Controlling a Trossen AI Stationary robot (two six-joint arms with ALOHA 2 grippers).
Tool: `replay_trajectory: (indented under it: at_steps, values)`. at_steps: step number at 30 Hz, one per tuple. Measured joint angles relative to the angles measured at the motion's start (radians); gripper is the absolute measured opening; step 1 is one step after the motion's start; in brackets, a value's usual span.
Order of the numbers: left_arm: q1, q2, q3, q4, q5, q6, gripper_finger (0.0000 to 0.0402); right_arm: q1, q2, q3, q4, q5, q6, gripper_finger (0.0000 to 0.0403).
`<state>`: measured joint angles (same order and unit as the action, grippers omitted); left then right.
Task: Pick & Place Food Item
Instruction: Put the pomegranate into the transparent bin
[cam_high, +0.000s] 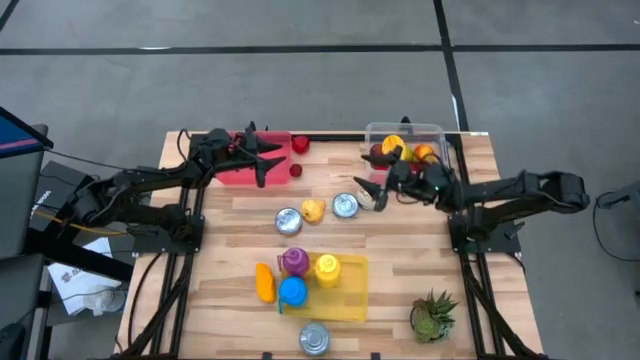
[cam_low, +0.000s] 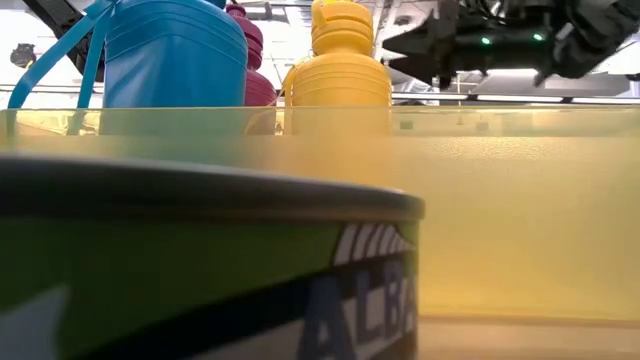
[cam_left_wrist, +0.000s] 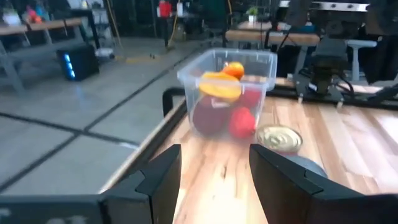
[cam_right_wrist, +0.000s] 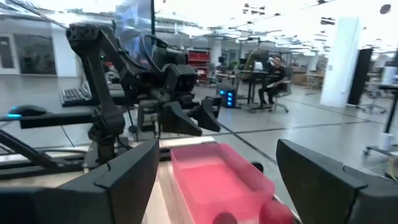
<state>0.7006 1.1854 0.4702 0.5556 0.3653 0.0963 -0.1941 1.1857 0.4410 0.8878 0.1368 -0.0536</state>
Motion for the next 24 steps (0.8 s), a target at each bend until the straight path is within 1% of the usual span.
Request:
replay_trajectory:
  at_steps: [4, 6, 8, 10, 14, 19, 24]
  values:
    - [-0.027, 0.029, 0.048, -0.104, -0.004, 0.001, 0.0185, 0.032, -0.034, -0.067, 0.007, 0.072, -0.01, 0.0312]
    - [-0.05, 0.061, 0.097, -0.173, -0.035, 0.017, 0.0191, 0.038, -0.044, -0.088, -0.001, 0.074, -0.011, 0.0312]
    - [-0.064, 0.099, 0.16, -0.289, -0.078, 0.047, 0.02, 0.044, -0.06, -0.101, -0.002, 0.074, -0.015, 0.0312]
    - [-0.069, 0.136, 0.236, -0.415, -0.096, 0.081, 0.0209, 0.05, -0.082, -0.111, -0.045, 0.074, -0.035, 0.0312]
    - [-0.074, 0.228, 0.38, -0.611, -0.157, 0.141, 0.023, 0.051, -0.141, -0.12, -0.167, 0.074, -0.064, 0.0312]
    - [-0.074, 0.35, 0.535, -0.776, -0.199, 0.245, 0.0247, 0.049, -0.198, -0.12, -0.292, 0.074, -0.098, 0.0312]
    - [-0.077, 0.472, 0.649, -0.914, -0.213, 0.338, 0.0245, 0.049, -0.22, -0.12, -0.358, 0.072, -0.116, 0.0312]
